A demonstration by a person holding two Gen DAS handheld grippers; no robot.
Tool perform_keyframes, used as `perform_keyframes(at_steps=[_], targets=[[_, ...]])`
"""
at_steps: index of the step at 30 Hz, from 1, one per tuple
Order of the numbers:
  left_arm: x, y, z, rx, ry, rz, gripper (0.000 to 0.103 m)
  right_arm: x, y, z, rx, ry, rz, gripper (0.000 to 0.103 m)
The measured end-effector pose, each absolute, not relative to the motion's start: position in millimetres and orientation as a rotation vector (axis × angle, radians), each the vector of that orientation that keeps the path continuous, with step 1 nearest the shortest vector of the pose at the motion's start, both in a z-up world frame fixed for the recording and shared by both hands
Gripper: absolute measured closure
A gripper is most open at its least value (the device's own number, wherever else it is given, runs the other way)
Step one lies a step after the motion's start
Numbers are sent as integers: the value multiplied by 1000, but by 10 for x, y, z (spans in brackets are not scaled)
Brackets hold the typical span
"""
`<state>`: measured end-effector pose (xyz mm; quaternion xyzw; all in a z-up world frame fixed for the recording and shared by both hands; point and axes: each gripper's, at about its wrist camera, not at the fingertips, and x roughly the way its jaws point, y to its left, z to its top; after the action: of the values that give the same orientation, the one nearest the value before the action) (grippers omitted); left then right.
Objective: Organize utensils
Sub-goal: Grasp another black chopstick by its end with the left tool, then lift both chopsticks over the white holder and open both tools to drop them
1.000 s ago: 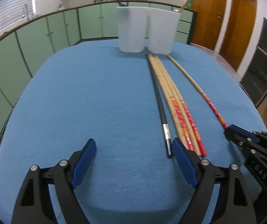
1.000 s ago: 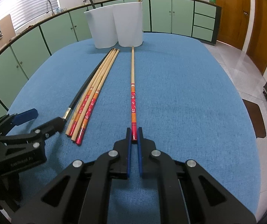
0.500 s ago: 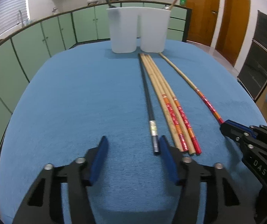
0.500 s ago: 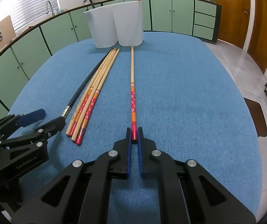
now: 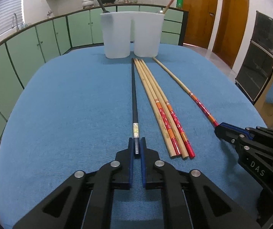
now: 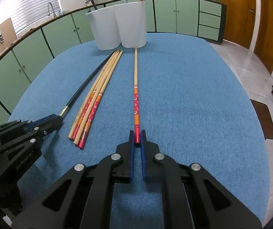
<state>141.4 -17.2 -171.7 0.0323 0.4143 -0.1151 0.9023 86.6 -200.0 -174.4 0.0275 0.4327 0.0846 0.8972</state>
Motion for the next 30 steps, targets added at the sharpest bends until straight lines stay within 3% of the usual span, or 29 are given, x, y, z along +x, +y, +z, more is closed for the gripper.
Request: perform_keyframes(at_steps=[10, 30], targets=[[1266, -78, -1396, 56, 768, -233, 97, 764, -1979, -1512, 16, 820, 182, 98], [1389, 56, -166, 10, 483, -270, 97, 855, -2077, -324, 44, 595, 244, 98]])
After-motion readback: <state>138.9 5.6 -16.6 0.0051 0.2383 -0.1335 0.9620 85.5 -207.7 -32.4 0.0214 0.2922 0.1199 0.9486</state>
